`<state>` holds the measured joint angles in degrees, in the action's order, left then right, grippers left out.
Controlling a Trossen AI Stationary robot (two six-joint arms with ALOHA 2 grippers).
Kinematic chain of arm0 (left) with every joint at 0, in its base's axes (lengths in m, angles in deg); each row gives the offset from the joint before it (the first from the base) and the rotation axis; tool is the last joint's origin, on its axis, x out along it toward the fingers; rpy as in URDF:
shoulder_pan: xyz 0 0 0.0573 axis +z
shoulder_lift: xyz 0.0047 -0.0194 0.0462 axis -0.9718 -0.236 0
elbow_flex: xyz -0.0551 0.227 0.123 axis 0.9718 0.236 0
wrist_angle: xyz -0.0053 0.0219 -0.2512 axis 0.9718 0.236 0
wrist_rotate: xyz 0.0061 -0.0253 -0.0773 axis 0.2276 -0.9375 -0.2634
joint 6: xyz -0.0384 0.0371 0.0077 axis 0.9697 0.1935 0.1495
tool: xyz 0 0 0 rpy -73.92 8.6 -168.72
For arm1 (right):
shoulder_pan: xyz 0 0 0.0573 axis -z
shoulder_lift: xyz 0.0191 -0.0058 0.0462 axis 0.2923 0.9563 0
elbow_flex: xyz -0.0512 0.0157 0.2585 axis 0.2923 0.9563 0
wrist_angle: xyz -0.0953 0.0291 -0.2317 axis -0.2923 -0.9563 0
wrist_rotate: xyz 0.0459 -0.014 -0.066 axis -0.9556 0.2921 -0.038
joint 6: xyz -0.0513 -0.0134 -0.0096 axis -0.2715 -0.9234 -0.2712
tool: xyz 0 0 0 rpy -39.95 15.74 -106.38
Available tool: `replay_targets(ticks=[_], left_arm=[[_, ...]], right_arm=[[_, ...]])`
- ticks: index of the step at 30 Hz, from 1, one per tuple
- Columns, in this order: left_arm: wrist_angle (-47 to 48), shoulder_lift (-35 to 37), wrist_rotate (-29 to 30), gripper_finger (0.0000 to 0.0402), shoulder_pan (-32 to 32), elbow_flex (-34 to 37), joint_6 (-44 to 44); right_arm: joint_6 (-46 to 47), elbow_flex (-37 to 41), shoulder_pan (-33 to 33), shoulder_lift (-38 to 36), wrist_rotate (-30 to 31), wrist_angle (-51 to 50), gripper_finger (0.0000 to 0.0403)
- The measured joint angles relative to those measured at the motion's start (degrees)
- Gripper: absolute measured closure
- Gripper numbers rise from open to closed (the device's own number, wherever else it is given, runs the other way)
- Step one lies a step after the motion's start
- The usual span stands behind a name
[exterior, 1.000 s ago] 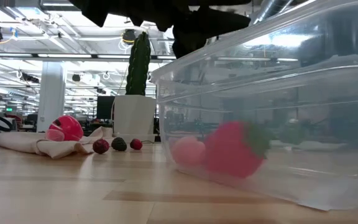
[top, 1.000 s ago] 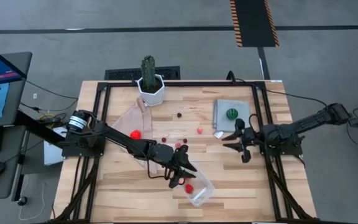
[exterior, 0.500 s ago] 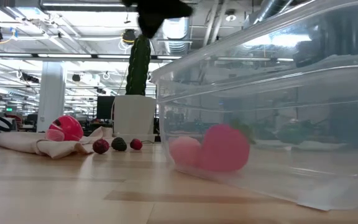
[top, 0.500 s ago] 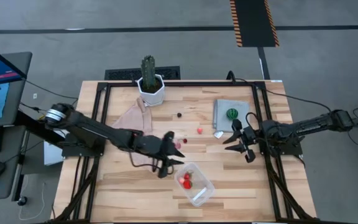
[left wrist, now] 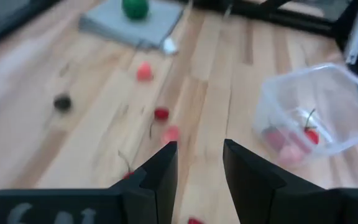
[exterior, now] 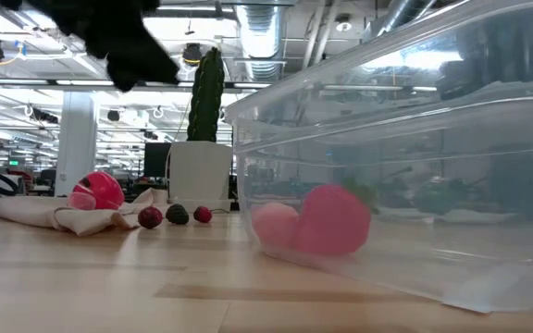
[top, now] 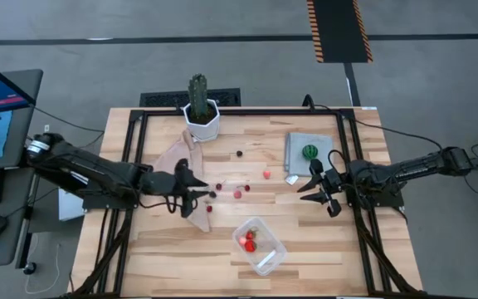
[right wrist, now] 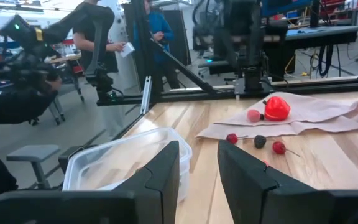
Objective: Pick and placing Produce into tupperware
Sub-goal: Put the bottom red cherry into the transparent bin
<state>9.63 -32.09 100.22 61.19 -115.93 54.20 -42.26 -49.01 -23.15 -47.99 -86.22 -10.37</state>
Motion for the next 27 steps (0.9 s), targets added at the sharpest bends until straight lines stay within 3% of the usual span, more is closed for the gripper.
replay_targets(ticks=[6, 14, 17, 22, 27], left_arm=[[-0.2, -1.8, -0.1, 0.0283, -0.7, 4.3, 3.6], [-1.2, -7.9, 6.7, 0.0283, -1.1, 5.1, 19.3], [-3.0, -11.6, 6.6, 0.0280, -1.3, 5.2, 22.1], [-10.5, -17.1, 4.1, 0.0255, -2.5, 5.1, 23.9], [-9.9, -20.1, 5.2, 0.0222, -4.1, 4.2, 25.9]], right_arm=[[0.1, 0.0, 0.0, 0.0, 0.4, 0.0, 0.0269], [1.0, 0.0, -0.2, 0.0, 0.5, -1.2, 0.0269], [1.6, 0.0, -0.2, 0.0, 0.5, -2.0, 0.0269], [1.6, 0.0, -0.2, 0.0, 0.5, -2.0, 0.0270], [1.6, 0.0, -0.2, 0.0, 0.5, -2.3, 0.0268]])
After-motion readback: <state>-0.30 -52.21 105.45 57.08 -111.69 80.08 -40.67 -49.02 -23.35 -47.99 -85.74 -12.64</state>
